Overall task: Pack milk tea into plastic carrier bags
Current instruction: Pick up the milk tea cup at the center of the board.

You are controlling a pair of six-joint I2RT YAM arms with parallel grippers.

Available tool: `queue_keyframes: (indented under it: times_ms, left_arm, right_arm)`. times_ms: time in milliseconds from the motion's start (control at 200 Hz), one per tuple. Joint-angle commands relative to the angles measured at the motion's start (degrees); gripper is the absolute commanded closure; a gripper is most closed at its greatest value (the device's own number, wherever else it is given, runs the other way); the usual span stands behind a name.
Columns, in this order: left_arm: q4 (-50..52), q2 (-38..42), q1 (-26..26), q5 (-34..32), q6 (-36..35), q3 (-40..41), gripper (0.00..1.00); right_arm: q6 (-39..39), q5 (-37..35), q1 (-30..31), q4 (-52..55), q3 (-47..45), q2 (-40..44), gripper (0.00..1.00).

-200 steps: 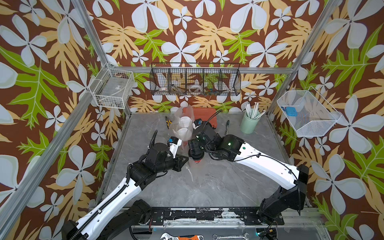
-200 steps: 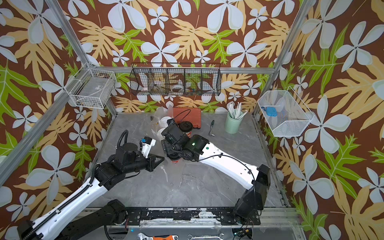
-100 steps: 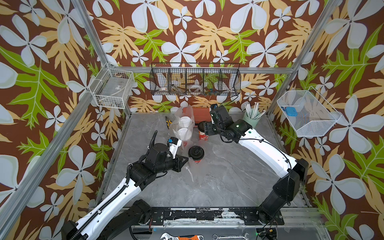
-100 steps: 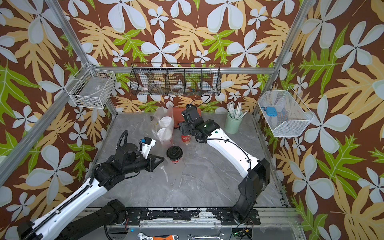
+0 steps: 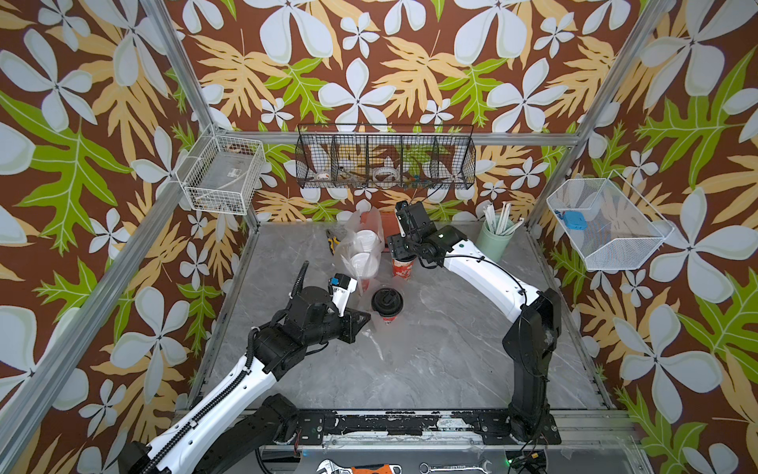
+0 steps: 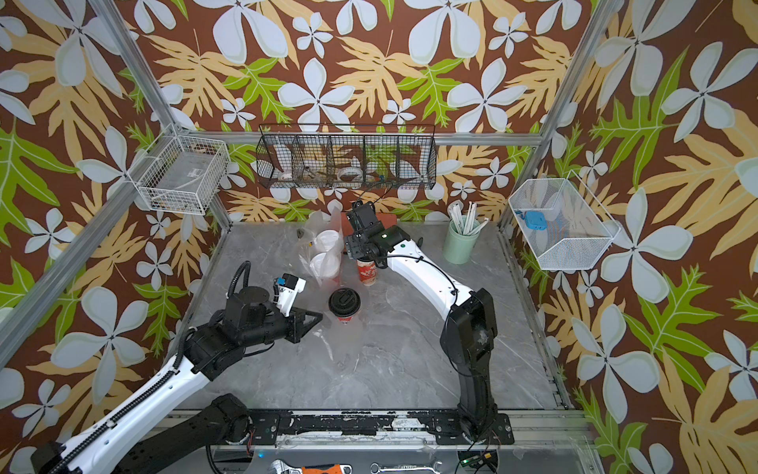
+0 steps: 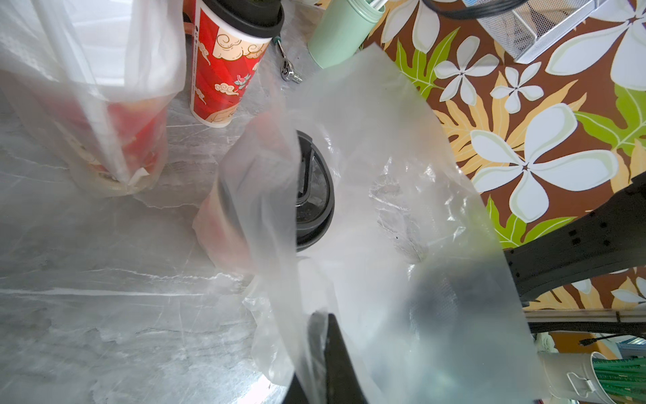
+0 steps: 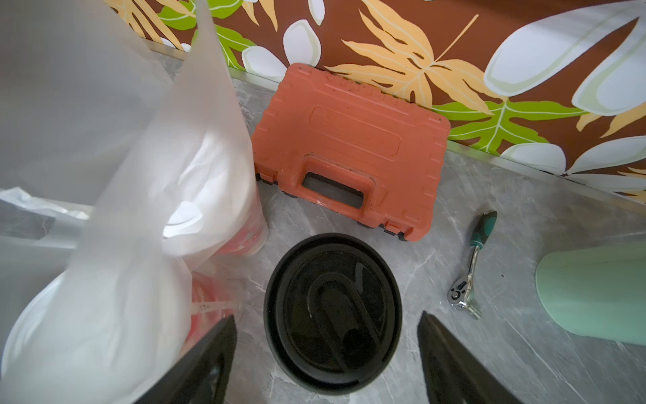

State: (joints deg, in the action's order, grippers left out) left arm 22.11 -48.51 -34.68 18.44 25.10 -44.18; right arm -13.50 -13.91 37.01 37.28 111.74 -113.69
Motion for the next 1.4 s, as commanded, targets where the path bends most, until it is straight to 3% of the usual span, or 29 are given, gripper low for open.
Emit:
queue_keyframes:
  times_ms: [0,425,1391]
  left_arm:
    - [-0.98,0.61,-0.04,0.62,-1.23,0.61,1.00]
    - [-0.77,6.91,-0.04,-2.22,-0.10,2.34,1.00]
    - [-2.38,5.36,-0.04,-0.95,0.12,2.96,1.00]
  right_arm:
    - [0.74,-0.46,-0.01,-0.68,1.12,-1.22,0.18]
    - [1.06,-3.88,0.03,1.20,4.47,-6.45,0.16]
    - [0.32,-3.97,-0.72,1.27,4.52,-6.92,0.18]
